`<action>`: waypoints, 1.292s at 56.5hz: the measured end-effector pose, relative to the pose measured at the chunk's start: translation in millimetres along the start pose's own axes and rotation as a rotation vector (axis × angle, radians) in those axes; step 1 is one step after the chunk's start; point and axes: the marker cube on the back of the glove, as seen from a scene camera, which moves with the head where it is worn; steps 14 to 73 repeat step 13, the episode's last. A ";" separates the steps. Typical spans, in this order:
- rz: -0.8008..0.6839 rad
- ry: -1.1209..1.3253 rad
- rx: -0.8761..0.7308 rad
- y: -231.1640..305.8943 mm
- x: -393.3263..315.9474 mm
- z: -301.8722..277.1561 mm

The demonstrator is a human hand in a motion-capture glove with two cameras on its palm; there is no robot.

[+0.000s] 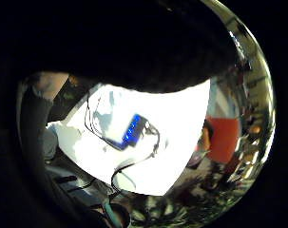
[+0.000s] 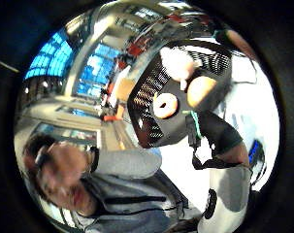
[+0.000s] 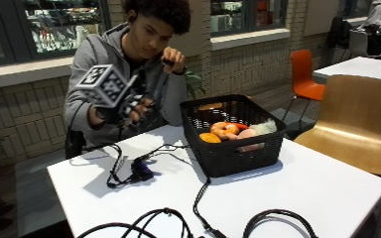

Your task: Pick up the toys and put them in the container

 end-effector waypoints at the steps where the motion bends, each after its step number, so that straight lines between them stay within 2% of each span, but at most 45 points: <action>1: 0.015 -0.025 0.011 7.6 10.5 -4.2; 7: 0.136 -0.165 0.068 48.8 69.0 -21.3; 13: 0.226 -0.181 0.095 82.2 96.5 -22.1; 73: 0.226 -0.181 0.095 82.2 96.5 -22.1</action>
